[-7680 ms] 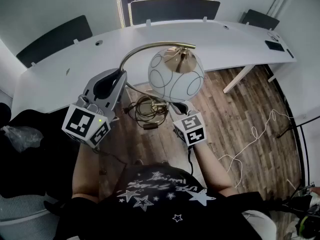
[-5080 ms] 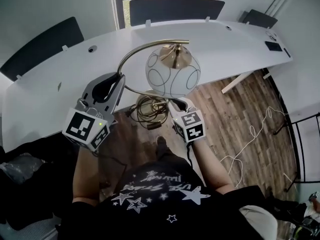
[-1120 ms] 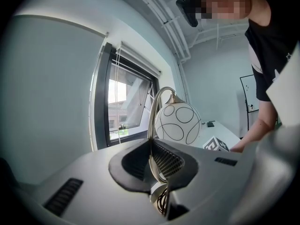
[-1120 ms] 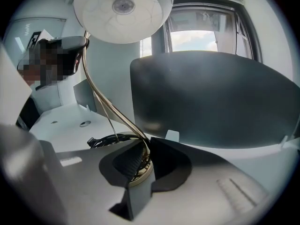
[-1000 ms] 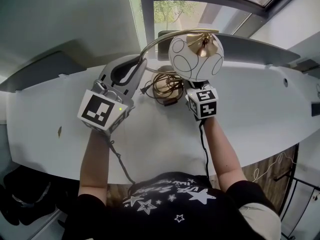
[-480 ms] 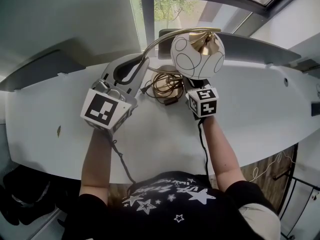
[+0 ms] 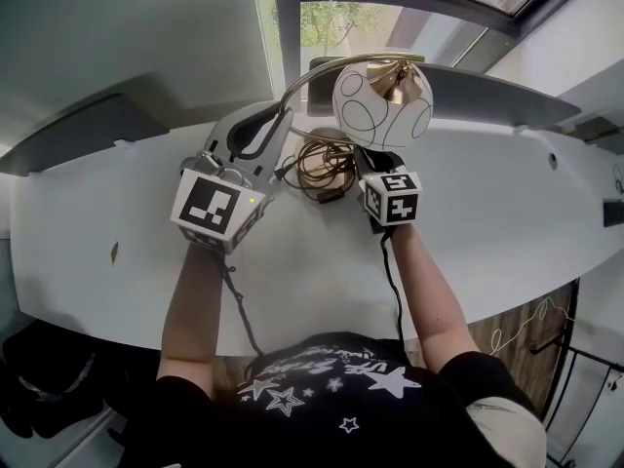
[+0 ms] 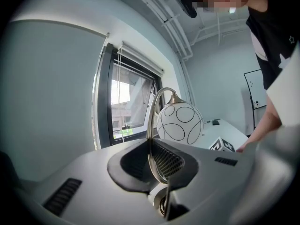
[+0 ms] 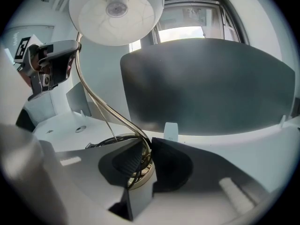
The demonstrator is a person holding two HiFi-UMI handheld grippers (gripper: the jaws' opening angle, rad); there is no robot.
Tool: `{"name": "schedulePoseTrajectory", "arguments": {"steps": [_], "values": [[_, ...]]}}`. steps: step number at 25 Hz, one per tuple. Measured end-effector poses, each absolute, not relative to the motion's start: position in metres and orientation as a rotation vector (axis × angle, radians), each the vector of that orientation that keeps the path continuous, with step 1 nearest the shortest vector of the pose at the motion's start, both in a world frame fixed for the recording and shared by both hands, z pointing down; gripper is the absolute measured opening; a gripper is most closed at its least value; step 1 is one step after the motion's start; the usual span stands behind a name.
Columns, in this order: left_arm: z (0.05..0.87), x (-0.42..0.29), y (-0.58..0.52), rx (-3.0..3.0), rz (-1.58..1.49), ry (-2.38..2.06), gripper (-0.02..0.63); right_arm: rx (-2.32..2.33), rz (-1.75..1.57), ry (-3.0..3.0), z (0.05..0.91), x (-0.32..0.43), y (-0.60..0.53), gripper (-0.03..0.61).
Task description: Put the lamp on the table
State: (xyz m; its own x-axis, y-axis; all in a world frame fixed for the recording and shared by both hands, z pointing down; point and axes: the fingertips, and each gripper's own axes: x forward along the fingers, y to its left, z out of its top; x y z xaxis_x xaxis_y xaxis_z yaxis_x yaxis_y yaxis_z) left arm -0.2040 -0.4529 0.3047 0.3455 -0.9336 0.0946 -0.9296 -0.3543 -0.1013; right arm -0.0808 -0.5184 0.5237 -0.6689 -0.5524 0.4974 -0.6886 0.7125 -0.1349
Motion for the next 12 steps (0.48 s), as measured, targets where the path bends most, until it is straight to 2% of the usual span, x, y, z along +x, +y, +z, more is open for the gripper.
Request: {"name": "schedulePoseTrajectory", "arguments": {"steps": [2, 6, 12], "values": [[0.308, -0.204, -0.451, -2.522, -0.206, 1.784, 0.032, 0.942, 0.462, -2.510, 0.523, -0.082, -0.517, 0.053], [0.309, -0.208, -0.442, -2.561, -0.139, 1.856, 0.034, 0.902, 0.582, -2.535, 0.522, -0.081, -0.503, 0.156], [0.315, -0.222, -0.410, -2.567, -0.104, 1.938, 0.039, 0.892, 0.538, -2.537, 0.508, -0.072, -0.470, 0.179]]}}
